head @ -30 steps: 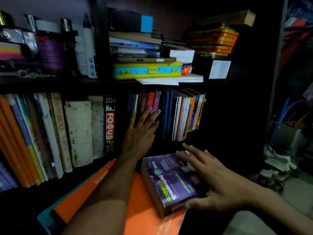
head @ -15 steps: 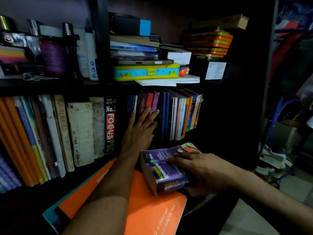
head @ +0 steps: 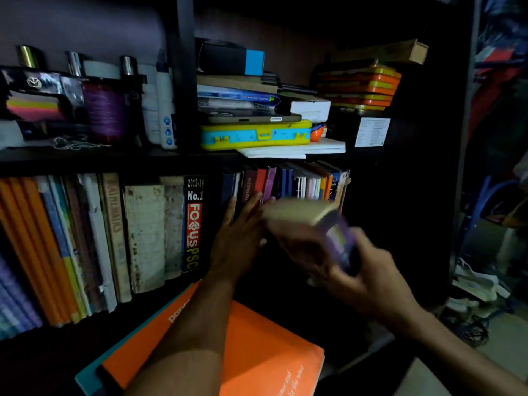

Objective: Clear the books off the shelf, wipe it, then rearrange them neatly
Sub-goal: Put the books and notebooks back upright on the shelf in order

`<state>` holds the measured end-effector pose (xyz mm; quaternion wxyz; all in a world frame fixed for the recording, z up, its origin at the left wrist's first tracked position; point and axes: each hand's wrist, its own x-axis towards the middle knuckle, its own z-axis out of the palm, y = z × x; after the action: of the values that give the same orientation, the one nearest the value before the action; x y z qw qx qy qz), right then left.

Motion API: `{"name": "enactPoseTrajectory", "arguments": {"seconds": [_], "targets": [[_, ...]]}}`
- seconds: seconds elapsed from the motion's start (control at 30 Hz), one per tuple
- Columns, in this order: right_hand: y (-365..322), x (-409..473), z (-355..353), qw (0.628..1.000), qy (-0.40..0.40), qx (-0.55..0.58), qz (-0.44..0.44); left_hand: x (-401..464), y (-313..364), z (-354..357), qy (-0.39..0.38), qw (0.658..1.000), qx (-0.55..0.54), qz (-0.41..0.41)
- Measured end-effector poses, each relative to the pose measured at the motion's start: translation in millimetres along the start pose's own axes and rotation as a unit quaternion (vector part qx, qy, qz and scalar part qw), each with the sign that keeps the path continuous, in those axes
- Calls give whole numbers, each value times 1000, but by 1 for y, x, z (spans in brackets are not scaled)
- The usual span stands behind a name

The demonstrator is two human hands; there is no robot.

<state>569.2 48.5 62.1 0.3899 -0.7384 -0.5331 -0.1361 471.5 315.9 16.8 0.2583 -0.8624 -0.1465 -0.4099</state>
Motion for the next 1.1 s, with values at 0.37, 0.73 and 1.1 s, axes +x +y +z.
{"name": "enactPoseTrajectory", "arguments": {"seconds": [0.37, 0.73, 1.1], "targets": [[-21, 61, -15, 991, -56, 46, 109, -1, 1, -3, 25, 1000, -12, 0], [-3, 108, -27, 923, -356, -24, 145, 2, 7, -1, -37, 999, 18, -24], [-11, 165, 8, 883, -445, -105, 107, 3, 7, -9, -23, 998, 29, -49]]}}
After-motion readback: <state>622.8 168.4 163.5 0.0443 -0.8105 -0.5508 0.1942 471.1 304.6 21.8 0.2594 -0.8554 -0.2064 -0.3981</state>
